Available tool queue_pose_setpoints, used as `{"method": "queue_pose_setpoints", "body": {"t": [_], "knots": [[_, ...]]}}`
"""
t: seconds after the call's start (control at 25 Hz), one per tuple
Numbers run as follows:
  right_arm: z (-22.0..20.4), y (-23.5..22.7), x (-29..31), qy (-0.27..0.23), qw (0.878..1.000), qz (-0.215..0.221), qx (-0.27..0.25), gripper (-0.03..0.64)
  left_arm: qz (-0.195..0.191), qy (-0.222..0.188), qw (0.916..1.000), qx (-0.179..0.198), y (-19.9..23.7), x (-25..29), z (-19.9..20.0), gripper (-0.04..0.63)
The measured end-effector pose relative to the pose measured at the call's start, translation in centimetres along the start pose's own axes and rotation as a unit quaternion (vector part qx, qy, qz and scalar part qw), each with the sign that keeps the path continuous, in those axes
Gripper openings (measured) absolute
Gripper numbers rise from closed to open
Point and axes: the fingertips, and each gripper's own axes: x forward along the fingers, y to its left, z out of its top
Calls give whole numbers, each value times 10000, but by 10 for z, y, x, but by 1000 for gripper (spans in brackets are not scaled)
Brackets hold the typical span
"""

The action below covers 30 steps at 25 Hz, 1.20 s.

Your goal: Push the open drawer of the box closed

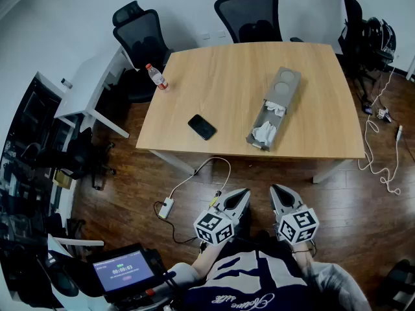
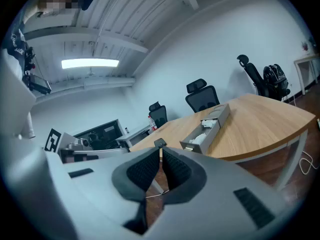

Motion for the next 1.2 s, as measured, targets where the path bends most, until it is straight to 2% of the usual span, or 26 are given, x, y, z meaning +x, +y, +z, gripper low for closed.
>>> {"method": "queue_pose_setpoints", "body": {"t": [0.2,0.44,0.64,0.76,0.96,1.2], "knots": [[-3,-19,42,235,9995,-190,-51,3,-52,-63,10000,-26,41,19,17,2],[3,-40,106,359,9983,-447,-61,3,-274,-107,9996,37,99,48,58,2],[-14,-66,153,780,9935,-829,-84,3,-427,-134,9989,108,146,69,87,2],[-27,-85,171,1021,9884,-1122,-69,3,-641,55,9976,253,166,83,92,2],[-39,-102,190,1219,9810,-1506,125,3,-1024,616,9917,483,193,102,82,2],[-46,-118,214,1370,9737,-1815,157,-2,-1302,722,9880,407,218,123,84,2]]}}
